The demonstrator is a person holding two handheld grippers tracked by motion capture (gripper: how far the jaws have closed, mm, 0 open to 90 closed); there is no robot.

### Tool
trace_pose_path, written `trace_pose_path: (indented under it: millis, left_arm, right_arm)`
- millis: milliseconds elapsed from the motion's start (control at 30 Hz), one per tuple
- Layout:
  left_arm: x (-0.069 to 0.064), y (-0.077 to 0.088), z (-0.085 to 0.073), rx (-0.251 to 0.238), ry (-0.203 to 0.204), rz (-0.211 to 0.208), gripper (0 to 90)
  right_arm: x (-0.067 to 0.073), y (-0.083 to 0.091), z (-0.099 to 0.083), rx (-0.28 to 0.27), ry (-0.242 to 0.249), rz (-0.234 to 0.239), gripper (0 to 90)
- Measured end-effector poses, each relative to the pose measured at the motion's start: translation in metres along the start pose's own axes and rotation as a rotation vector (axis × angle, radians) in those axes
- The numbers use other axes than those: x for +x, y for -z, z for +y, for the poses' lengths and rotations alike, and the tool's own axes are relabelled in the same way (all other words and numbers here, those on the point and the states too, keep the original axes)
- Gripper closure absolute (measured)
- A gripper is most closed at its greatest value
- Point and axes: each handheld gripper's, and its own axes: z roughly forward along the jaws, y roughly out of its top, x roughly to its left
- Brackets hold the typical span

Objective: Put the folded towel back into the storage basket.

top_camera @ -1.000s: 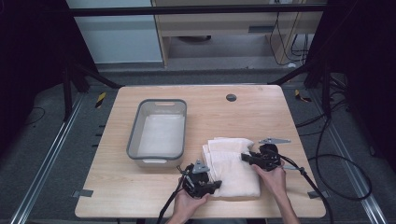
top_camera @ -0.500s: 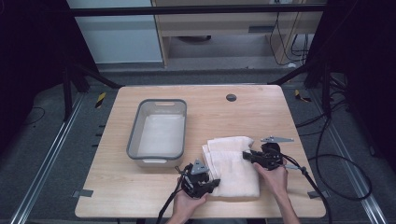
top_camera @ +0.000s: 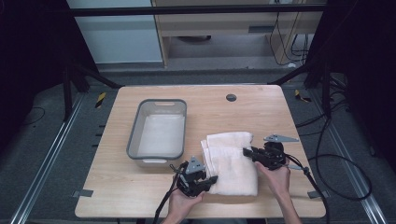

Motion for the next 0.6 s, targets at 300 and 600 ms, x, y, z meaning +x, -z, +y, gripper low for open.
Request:
trace_pose_path:
  millis: [300, 600]
  left_arm:
    - [-0.005, 0.01, 0.007, -0.022, -0.031, 0.023, 68.8]
    - [-0.006, 0.017, 0.012, -0.038, -0.04, 0.027, 68.8]
  right_arm:
    - [0.006, 0.007, 0.007, -0.04, 0.017, 0.005, 71.4]
    - [0.013, 0.013, 0.012, -0.074, 0.043, 0.0, 71.4]
